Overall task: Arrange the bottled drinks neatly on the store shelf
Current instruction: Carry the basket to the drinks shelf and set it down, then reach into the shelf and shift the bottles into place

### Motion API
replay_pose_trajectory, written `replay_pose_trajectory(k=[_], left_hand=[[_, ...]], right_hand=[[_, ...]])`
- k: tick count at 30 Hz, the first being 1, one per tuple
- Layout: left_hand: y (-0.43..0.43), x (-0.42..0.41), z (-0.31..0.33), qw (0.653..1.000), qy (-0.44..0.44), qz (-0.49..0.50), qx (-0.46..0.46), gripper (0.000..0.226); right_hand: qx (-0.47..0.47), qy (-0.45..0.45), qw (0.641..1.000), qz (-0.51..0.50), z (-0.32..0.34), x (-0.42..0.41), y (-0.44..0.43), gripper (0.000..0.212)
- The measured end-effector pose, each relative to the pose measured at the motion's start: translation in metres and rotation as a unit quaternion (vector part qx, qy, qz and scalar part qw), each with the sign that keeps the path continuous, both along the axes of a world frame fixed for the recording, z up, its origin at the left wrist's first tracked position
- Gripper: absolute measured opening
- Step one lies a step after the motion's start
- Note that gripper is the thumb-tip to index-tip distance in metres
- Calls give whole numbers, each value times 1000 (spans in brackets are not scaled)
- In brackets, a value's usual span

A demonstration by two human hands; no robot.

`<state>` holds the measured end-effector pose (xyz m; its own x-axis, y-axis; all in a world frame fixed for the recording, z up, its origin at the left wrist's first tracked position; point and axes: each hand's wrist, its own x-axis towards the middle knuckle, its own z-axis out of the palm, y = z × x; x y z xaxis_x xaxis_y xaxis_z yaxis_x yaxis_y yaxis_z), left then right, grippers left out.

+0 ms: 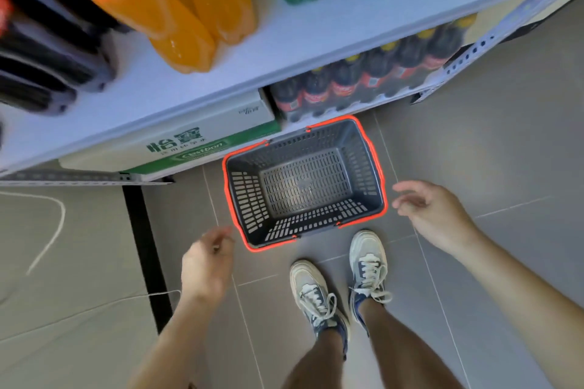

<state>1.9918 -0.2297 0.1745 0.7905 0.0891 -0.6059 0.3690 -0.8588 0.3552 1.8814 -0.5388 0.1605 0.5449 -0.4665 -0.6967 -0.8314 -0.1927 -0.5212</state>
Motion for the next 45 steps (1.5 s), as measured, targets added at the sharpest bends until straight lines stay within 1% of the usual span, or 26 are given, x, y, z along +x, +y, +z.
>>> replay_pose_trajectory(k=[2, 3, 5, 6, 8, 10, 13, 15, 17, 19, 21, 24, 27, 29, 32, 34, 36, 39, 40, 41, 43, 45], left_hand=[[-11, 1, 64, 997, -46, -55, -24, 24], [-17, 2, 96, 992, -82, -93, -37, 25], [-28, 1, 159, 969, -158, -181, -63, 29], [-35, 0, 190, 957, -182, -213, -78, 32], [-47, -4, 253, 936, -205, -259, -119, 34], [-58, -11, 312, 913, -227, -303, -153, 30], [-72, -30, 390, 882, -258, -340, -199, 26], [-82, -44, 431, 860, -276, -366, -225, 25], [-90, -54, 465, 837, -289, -393, -249, 27], [-100, -52, 492, 828, -294, -396, -265, 31], [-113, -41, 516, 819, -314, -396, -273, 31], [-138, -19, 548, 797, -358, -406, -267, 24], [-168, 7, 567, 784, -401, -406, -245, 24], [-192, 22, 575, 777, -413, -420, -221, 24], [-235, 42, 583, 759, -428, -446, -205, 27], [-266, 55, 588, 740, -446, -464, -195, 28], [-296, 68, 593, 730, -459, -471, -186, 26], [-337, 88, 605, 721, -481, -468, -171, 22], [-352, 96, 609, 716, -488, -471, -165, 22], [-366, 104, 611, 712, -493, -474, -159, 23], [-391, 120, 612, 722, -479, -482, -131, 28], [-410, 136, 609, 742, -456, -483, -95, 29]], right_hand=[[-6, -20, 999, 24, 58, -11, 6, 30], [-19, -32, 999, 26, 87, -16, 9, 31], [-48, -51, 997, 29, 148, -25, 15, 28], [-62, -63, 995, 37, 179, -29, 17, 24], [-90, -97, 989, 59, 241, -35, 20, 19], [-123, -137, 980, 69, 302, -41, 23, 16], [-161, -213, 963, 47, 387, -47, 29, 14], [-166, -267, 949, 14, 434, -51, 34, 18], [-159, -313, 936, -9, 470, -56, 40, 26], [-158, -360, 919, -33, 497, -57, 41, 33], [-158, -393, 904, -57, 515, -54, 35, 34], [-159, -431, 884, -85, 534, -42, 11, 38], [-155, -451, 874, -93, 545, -23, -29, 42], [-154, -459, 870, -91, 550, -7, -61, 44], [-140, -448, 879, -79, 555, 24, -116, 45], [-130, -434, 890, -61, 553, 48, -150, 41], [-112, -418, 900, -47, 547, 74, -177, 39], [-96, -412, 905, -46, 540, 118, -206, 53], [-79, -422, 902, -45, 541, 134, -214, 55], [-62, -435, 898, -39, 541, 149, -220, 52], [-56, -443, 895, -14, 539, 171, -225, 43], [-99, -447, 889, 6, 529, 183, -224, 39]])
